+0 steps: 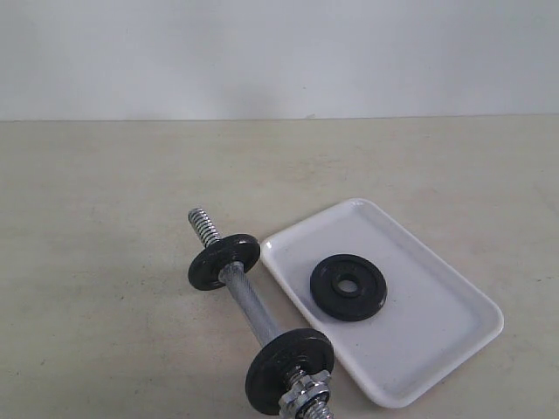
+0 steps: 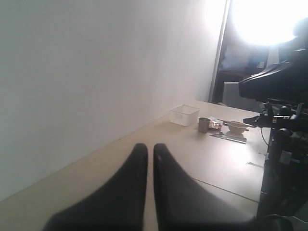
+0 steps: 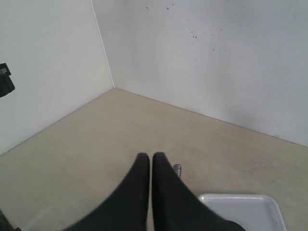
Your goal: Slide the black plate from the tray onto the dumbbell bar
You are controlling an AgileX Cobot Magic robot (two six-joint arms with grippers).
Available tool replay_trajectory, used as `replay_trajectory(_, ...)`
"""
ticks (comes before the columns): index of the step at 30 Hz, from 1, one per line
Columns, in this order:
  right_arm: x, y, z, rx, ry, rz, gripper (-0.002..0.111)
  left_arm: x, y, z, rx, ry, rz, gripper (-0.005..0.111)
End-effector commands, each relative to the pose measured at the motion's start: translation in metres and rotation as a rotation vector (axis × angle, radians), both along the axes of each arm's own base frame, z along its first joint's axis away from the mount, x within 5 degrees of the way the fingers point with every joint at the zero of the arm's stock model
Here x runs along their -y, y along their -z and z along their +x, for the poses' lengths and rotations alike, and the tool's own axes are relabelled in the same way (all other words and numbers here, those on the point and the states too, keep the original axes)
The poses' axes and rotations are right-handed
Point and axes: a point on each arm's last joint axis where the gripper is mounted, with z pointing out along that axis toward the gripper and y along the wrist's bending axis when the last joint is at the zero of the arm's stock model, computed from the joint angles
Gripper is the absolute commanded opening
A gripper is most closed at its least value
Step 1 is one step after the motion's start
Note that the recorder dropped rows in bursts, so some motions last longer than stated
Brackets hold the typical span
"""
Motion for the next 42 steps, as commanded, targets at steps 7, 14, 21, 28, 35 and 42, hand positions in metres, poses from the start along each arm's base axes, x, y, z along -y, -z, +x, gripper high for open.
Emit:
replay_trajectory(7, -0.002, 0.004, -0.004, -0.058, -0.042, -0.029, 0.005, 0.003, 0.011, -0.002, -0.079, 0.060, 0.052, 0.005)
replay_trajectory(14, 0.003, 0.010, -0.001, -0.074, 0.013, -0.117, 0.084, 0.003, 0.040, 0.009, -0.130, 0.048, 0.076, 0.051)
replay_trajectory(21, 0.010, 0.014, 0.002, -0.123, 0.101, -0.130, 0.096, -0.002, 0.084, 0.026, -0.289, -0.045, 0.042, 0.067)
replay_trajectory(28, 0.019, 0.041, 0.021, -0.233, 0.232, -0.204, 0.072, -0.005, 0.132, 0.034, -0.478, -0.110, 0.012, 0.047)
replay_trajectory(35, 0.018, 0.104, 0.049, -0.453, 0.257, -0.251, 0.070, -0.008, 0.154, 0.040, -0.566, -0.168, -0.032, 0.047)
replay_trajectory(42, 0.012, 0.144, 0.069, -0.478, 0.267, -0.168, 0.070, -0.007, 0.162, 0.059, -0.715, -0.161, -0.156, 0.047)
